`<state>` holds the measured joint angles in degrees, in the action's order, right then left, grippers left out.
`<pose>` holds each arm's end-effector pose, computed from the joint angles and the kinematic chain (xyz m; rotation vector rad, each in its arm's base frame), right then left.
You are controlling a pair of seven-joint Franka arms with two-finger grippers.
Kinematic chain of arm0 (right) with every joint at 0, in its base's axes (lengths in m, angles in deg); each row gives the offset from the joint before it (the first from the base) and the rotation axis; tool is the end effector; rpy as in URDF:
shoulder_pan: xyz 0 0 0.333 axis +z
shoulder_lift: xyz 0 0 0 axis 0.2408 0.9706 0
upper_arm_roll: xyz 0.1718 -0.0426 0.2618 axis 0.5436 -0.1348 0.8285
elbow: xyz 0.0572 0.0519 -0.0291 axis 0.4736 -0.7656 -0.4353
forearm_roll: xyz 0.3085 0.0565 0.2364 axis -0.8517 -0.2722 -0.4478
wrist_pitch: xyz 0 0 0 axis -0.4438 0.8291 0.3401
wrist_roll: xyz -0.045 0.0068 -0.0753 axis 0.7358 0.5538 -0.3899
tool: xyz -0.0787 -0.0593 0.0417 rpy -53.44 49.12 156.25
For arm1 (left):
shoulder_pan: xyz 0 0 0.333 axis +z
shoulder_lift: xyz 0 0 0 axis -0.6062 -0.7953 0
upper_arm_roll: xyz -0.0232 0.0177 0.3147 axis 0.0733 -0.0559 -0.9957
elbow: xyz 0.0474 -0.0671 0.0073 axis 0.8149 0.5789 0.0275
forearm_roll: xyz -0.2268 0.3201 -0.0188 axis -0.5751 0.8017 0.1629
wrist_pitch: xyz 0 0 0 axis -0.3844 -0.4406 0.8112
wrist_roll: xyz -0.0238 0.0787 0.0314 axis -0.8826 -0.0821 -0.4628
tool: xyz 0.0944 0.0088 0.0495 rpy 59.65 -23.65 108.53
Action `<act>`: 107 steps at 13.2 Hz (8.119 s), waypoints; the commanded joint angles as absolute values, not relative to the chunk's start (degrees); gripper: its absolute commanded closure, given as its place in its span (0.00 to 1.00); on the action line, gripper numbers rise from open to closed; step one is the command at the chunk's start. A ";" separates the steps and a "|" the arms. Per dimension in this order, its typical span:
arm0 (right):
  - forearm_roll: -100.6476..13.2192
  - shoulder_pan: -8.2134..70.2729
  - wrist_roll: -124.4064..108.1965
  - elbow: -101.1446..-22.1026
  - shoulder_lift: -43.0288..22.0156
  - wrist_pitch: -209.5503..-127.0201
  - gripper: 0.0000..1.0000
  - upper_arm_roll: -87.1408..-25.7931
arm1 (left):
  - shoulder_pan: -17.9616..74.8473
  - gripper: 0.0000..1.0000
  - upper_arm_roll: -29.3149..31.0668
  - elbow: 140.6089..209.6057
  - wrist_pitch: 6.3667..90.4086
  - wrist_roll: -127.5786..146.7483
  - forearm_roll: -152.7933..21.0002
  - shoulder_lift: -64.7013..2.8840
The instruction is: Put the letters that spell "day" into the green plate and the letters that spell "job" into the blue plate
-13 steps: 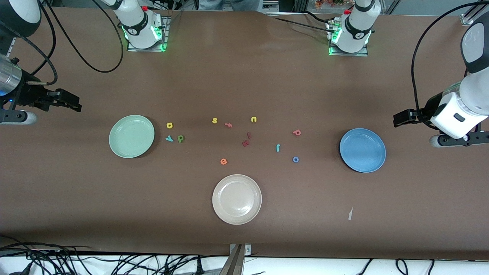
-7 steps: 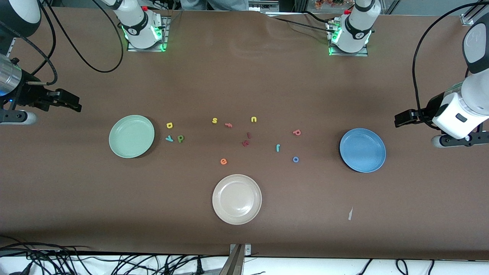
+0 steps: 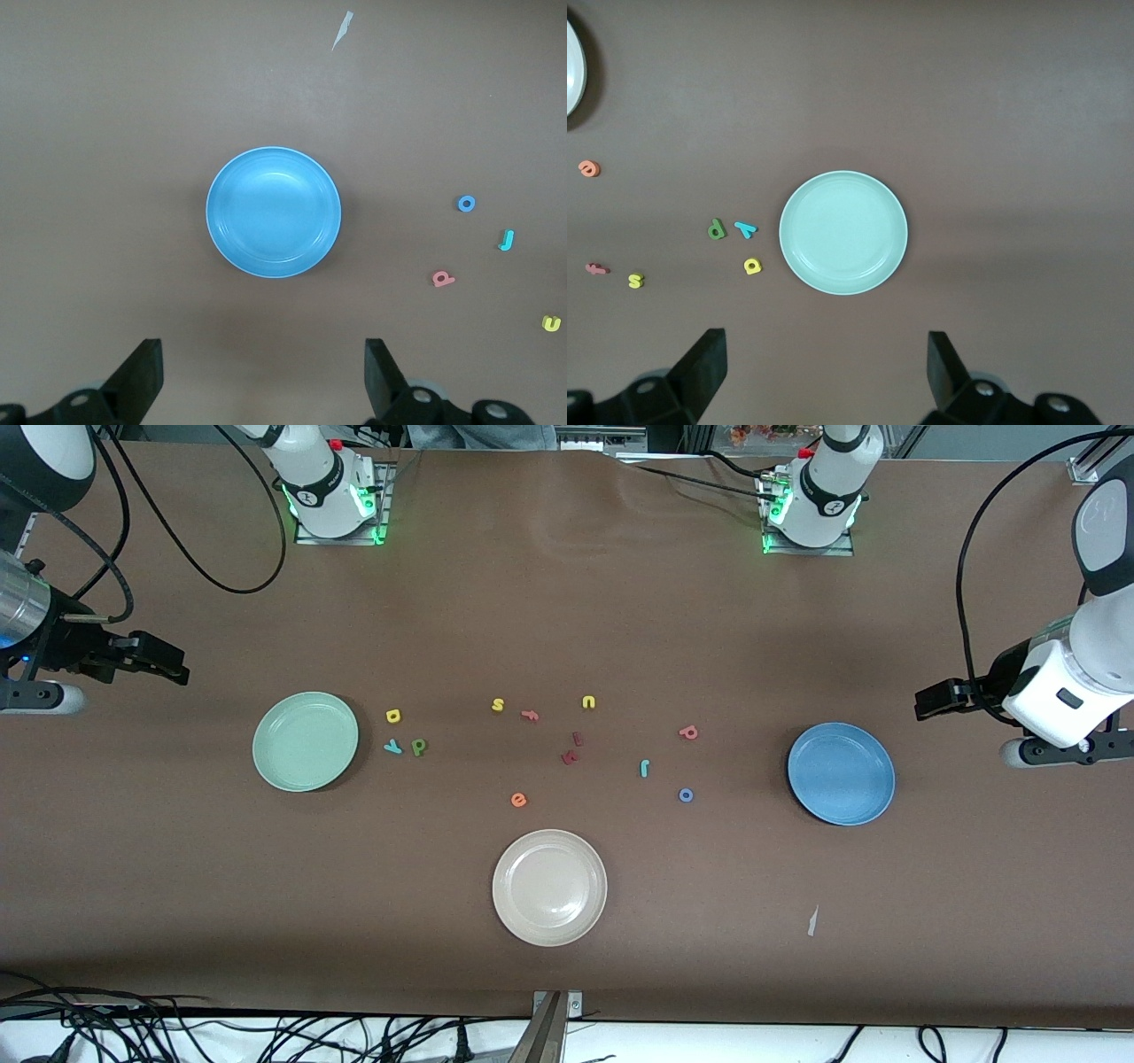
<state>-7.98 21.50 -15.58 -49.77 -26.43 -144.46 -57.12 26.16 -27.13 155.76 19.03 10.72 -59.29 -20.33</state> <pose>0.5948 0.0214 0.5761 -3.1355 0.0276 0.0812 0.6230 -0.0328 0.5482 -3.1177 -0.1657 0.2032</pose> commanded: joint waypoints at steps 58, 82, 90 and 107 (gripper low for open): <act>-8.98 21.40 -16.13 -48.91 -26.06 -143.98 0.00 -57.35 | 25.45 0.00 -27.03 153.97 18.67 10.08 -60.68 -21.28; -8.10 22.63 -17.79 -48.29 -26.15 -144.16 0.00 -57.52 | 5.59 0.01 -26.59 164.42 62.44 28.71 -69.39 -48.44; -7.75 24.12 -20.96 -48.47 -25.27 -144.86 0.00 -57.08 | 4.53 0.11 -26.50 167.33 62.71 29.50 -71.32 -48.53; -8.54 31.69 -23.33 -70.23 -22.54 -170.32 0.00 -54.11 | 4.18 0.36 -26.59 167.50 67.89 29.06 -70.79 -50.46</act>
